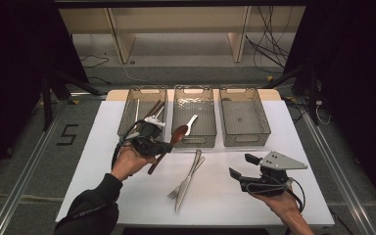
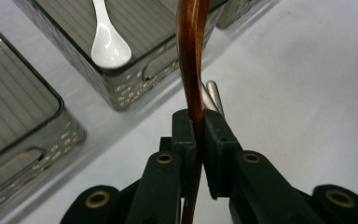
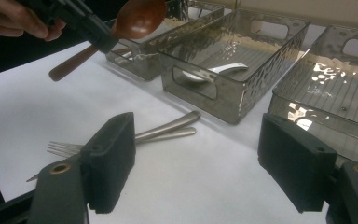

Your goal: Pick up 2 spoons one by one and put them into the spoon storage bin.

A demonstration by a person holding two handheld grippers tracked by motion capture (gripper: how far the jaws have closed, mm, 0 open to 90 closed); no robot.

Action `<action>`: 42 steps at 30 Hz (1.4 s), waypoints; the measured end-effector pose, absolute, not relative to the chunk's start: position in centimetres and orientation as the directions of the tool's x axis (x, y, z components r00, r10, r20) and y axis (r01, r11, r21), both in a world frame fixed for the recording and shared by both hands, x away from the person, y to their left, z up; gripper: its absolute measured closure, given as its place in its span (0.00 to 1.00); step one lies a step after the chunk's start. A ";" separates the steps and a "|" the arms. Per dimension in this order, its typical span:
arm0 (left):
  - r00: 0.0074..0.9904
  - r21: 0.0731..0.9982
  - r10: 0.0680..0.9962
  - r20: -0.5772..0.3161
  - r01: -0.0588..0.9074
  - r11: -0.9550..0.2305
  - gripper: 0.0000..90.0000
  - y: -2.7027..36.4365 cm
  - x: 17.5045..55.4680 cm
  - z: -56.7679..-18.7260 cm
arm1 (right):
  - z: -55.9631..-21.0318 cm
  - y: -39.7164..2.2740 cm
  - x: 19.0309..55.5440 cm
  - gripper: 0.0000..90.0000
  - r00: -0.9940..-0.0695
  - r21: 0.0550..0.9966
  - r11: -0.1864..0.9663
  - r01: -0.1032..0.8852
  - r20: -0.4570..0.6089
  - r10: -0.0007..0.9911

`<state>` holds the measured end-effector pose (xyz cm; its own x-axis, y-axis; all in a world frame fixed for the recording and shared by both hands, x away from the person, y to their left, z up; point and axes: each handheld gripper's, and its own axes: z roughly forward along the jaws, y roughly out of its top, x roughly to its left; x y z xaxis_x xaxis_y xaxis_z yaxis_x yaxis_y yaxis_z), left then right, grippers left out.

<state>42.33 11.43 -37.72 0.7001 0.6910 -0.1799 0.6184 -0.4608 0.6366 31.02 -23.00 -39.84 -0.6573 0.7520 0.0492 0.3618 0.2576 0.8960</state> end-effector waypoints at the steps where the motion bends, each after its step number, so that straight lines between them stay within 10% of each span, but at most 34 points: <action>1: 0.698 0.639 0.692 -0.184 0.620 -0.455 0.93 11.3 42.6 -37.6 | -39.8 -23.0 31.0 0.32 -0.657 0.896 0.256 0.362 0.051 0.752; 42: 0.630 0.700 0.760 -0.162 0.616 -0.362 0.93 6.7 53.6 -35.1 | -39.9 -23.1 31.1 0.32 -0.663 0.897 0.258 0.359 0.051 0.746</action>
